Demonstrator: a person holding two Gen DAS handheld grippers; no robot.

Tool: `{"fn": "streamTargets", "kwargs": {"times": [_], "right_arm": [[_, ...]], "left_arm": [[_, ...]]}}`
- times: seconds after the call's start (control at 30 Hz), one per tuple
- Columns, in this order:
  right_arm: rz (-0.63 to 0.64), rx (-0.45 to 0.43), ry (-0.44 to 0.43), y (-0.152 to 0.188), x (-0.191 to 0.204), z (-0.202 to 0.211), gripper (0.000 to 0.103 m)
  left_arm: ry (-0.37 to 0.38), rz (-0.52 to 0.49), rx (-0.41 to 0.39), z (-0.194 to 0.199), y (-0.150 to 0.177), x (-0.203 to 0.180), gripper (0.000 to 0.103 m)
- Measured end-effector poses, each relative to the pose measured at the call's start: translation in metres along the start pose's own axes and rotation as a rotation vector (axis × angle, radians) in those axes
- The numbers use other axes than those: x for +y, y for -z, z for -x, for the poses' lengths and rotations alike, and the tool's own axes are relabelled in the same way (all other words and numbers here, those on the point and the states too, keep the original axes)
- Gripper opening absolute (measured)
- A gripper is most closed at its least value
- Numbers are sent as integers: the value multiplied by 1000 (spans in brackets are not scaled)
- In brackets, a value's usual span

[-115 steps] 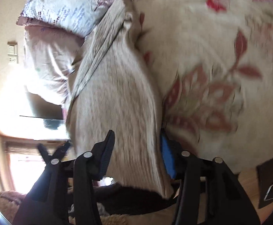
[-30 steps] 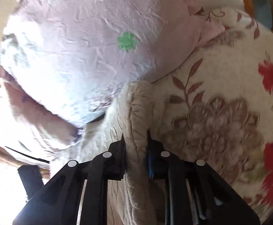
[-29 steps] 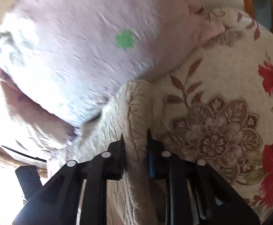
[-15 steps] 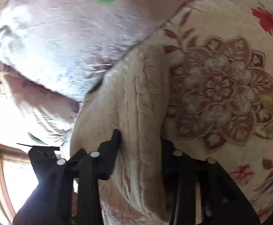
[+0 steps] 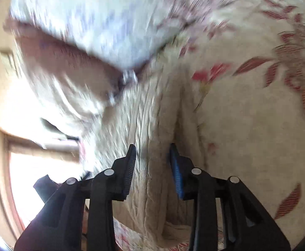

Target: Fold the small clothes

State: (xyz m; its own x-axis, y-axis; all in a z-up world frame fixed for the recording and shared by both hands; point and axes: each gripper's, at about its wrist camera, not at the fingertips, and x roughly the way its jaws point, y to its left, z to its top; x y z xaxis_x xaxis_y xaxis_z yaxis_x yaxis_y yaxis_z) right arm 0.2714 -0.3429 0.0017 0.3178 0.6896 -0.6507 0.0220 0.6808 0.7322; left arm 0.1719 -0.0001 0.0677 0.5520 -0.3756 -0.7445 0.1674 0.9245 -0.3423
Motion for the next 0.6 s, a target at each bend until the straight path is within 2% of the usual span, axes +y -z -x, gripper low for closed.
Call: {"fn": "streamTargets", "kwargs": {"times": [0.03, 0.07, 0.13, 0.2, 0.3, 0.33, 0.37, 0.4, 0.43, 0.5, 0.53, 0.6], "right_arm": [[32, -15, 51, -1, 12, -11, 12], [54, -53, 106, -3, 17, -13, 11], [-12, -138, 154, -14, 8, -9, 11], [-90, -171, 177, -23, -3, -8, 12], [-26, -183, 204, -14, 16, -2, 18], [5, -197, 219, -9, 25, -1, 26], [46, -222, 241, 0, 32, 6, 48], [82, -252, 255, 14, 37, 16, 64], [128, -306, 275, 36, 43, 29, 87], [198, -352, 274, 71, 48, 43, 88], [220, -357, 308, 81, 49, 46, 91], [283, -380, 460, 117, 53, 42, 98]], "left_arm": [[-17, -23, -26, 10, 6, -3, 70], [-32, -43, -42, 18, 11, -8, 75], [-93, -119, -77, 29, 25, -23, 92], [-109, -177, -78, 35, 41, -32, 95], [-118, -210, -27, 28, 63, -40, 97], [-116, -201, -12, 25, 69, -39, 97], [-114, -182, 7, 21, 75, -37, 97], [-114, -168, 20, 18, 80, -36, 97], [-118, -151, 32, 13, 85, -35, 97], [-129, -133, 52, 5, 92, -37, 97], [-133, -125, 62, 1, 94, -39, 98], [-140, -123, 74, -7, 98, -44, 98]]}}
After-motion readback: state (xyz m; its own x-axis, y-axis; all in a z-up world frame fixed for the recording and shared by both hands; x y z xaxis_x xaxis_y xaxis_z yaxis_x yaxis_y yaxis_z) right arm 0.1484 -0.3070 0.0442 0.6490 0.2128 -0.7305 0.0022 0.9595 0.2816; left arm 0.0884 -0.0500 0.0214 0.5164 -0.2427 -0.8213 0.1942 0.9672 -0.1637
